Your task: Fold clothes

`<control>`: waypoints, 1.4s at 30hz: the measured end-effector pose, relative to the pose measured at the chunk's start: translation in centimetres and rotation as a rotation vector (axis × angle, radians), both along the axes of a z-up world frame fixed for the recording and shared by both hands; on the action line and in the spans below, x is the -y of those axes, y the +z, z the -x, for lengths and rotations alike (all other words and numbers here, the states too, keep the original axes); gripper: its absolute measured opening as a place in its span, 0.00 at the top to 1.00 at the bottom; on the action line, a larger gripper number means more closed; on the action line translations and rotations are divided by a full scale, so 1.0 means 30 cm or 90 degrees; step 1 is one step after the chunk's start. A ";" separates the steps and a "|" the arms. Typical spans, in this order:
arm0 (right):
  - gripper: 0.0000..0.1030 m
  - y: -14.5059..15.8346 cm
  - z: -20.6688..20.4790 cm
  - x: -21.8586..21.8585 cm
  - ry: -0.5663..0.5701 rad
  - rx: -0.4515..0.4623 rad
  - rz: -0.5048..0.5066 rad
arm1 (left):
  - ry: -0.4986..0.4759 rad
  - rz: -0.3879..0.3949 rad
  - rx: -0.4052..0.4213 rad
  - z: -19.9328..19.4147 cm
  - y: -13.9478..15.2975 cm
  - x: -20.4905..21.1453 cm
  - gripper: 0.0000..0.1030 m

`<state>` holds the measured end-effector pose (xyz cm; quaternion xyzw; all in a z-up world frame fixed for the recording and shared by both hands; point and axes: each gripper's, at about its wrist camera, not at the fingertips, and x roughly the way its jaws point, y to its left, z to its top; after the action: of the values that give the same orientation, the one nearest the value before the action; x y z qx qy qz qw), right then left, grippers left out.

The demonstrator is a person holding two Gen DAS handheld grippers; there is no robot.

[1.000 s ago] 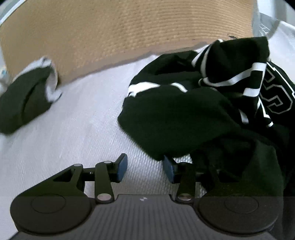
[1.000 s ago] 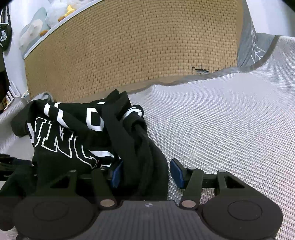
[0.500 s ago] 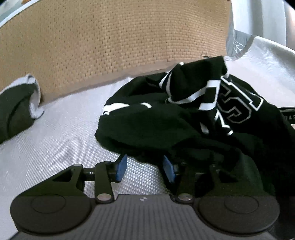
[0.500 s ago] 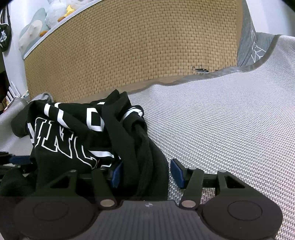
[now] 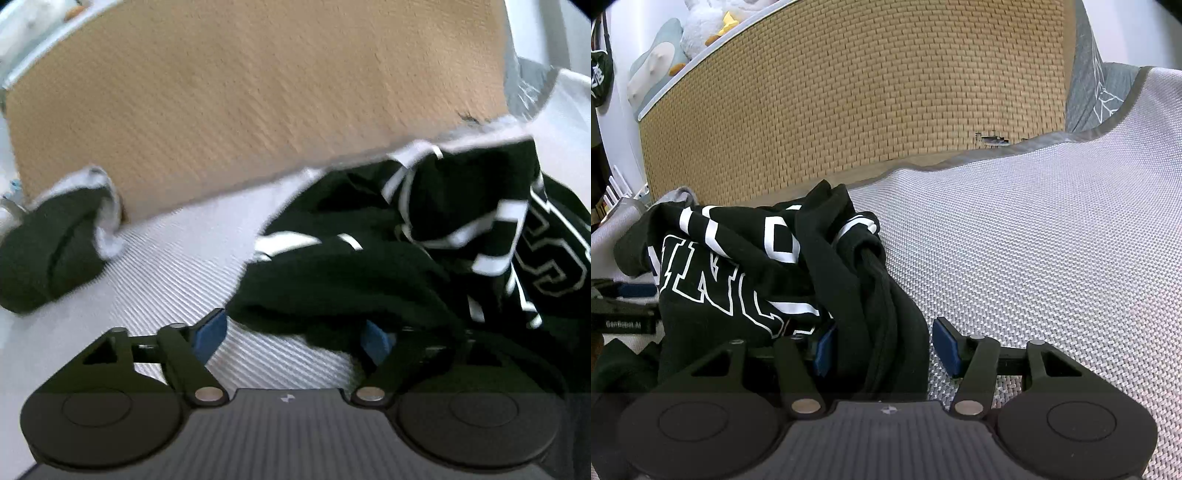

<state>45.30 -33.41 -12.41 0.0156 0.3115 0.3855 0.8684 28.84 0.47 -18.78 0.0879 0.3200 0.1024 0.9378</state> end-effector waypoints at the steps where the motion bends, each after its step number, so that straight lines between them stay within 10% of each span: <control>1: 0.43 0.000 0.001 -0.002 0.000 0.000 0.000 | 0.019 0.001 0.007 0.001 0.012 -0.011 0.49; 5: 0.43 0.000 0.001 -0.001 0.000 -0.001 -0.001 | 0.076 0.039 0.014 -0.014 0.052 -0.077 0.77; 13: 0.43 -0.001 -0.001 0.000 0.001 -0.003 -0.003 | 0.103 0.053 0.006 -0.024 0.101 -0.168 0.83; 27: 0.43 -0.001 -0.001 0.000 0.001 -0.004 -0.003 | -0.072 0.019 -0.114 0.059 -0.005 -0.018 0.45; 42: 0.42 0.001 -0.005 0.004 0.004 -0.009 -0.005 | -0.006 -0.010 -0.030 -0.047 0.000 0.061 0.29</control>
<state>45.44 -33.54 -12.36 0.0208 0.3158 0.3895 0.8649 30.26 -1.37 -18.77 0.0993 0.3411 0.0985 0.9296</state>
